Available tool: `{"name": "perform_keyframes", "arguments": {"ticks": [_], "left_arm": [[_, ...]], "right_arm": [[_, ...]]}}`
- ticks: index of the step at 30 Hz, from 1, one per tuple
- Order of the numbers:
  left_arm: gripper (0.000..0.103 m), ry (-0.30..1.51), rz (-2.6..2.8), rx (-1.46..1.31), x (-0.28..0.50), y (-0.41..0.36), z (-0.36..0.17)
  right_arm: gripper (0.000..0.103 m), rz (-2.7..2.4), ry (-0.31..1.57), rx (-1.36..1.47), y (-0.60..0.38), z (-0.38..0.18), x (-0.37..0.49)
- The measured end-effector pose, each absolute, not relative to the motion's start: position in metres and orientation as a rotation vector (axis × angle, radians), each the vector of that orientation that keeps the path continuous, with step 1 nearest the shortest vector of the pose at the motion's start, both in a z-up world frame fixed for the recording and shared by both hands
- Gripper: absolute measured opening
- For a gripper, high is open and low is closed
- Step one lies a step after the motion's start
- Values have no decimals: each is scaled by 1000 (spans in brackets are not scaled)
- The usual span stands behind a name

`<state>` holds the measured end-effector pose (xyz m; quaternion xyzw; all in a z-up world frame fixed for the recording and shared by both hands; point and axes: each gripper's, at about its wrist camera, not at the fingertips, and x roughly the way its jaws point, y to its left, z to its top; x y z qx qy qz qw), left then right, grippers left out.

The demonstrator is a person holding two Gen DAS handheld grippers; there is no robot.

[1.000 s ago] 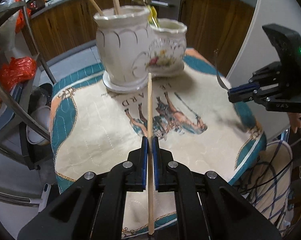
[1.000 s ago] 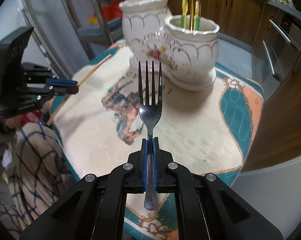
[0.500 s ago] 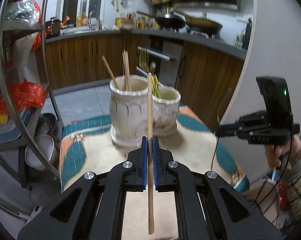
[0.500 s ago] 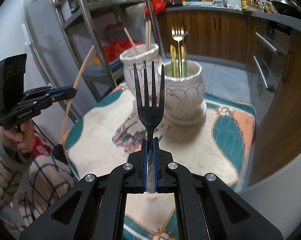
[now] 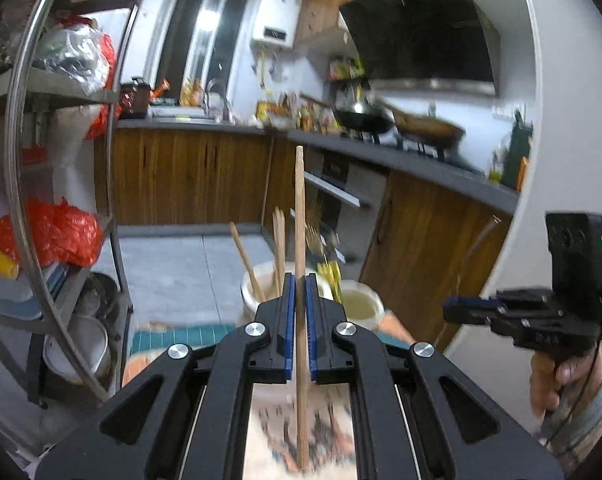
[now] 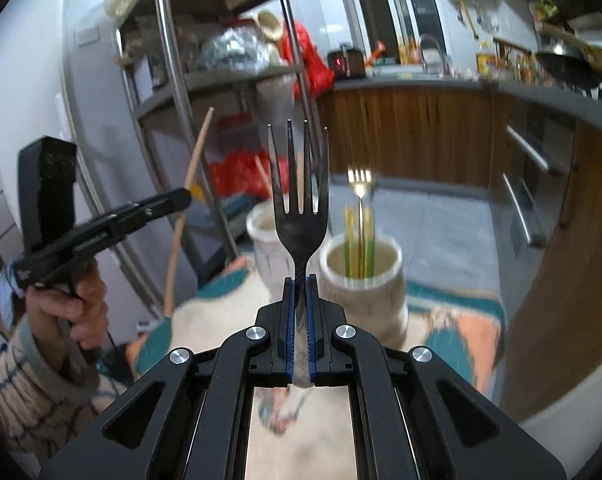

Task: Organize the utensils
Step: 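Lift the chopstick over the tall pot while the right tool carries the silver fork over the smaller pot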

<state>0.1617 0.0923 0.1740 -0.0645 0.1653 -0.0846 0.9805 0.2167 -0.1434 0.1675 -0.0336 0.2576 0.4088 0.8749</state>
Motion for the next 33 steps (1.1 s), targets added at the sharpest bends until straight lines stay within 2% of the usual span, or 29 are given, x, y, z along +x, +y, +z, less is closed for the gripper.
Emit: {"name": "perform_keyframes", "arguments": {"ticks": [14, 26, 33], "left_arm": [[5, 134, -158, -140, 242, 84, 209], [5, 186, -119, -212, 254, 80, 143], [5, 241, -80, -202, 250, 80, 123]], "right_arm": [[6, 854, 366, -63, -119, 200, 263], [6, 770, 477, -163, -102, 161, 296], [6, 763, 562, -209, -90, 133, 304]]}}
